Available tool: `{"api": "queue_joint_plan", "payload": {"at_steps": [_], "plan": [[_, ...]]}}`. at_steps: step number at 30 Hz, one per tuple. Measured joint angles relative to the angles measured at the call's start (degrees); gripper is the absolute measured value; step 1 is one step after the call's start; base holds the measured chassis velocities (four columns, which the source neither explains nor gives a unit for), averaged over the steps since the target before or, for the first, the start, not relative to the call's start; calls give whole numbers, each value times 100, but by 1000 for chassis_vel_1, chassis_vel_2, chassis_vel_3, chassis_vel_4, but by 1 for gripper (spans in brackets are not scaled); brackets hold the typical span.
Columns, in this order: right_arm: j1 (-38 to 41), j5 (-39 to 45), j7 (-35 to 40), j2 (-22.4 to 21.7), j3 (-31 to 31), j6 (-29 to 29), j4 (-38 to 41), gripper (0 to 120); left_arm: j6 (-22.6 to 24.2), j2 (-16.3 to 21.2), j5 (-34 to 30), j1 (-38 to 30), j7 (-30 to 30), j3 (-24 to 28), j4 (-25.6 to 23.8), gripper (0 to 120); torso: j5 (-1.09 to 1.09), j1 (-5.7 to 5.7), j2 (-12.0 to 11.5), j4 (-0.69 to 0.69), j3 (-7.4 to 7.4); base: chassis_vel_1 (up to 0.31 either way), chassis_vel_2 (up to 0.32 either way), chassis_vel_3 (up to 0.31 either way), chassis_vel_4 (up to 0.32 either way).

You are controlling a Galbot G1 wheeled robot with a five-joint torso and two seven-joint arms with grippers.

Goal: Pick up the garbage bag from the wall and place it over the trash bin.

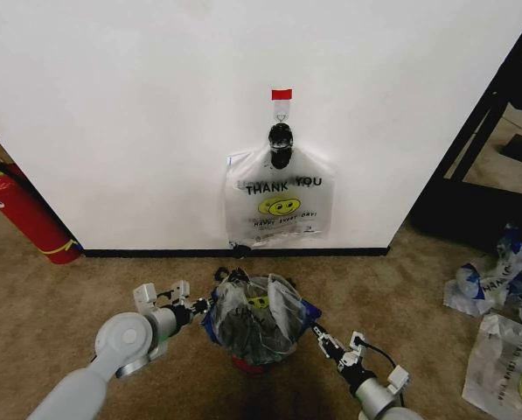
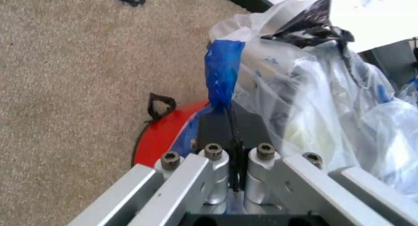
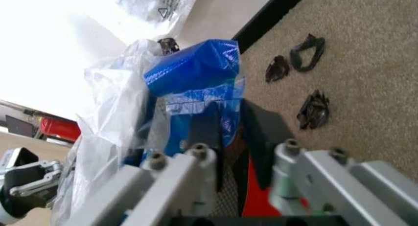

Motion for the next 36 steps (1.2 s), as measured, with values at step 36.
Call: {"api": "queue_joint_plan", "payload": {"at_steps": [36], "plan": [[11, -1212, 878, -136, -17, -304, -156, 0, -121, -99, 785, 340, 166, 315, 575, 0, 1, 0, 0, 0, 0, 0, 0, 0, 0]]}}
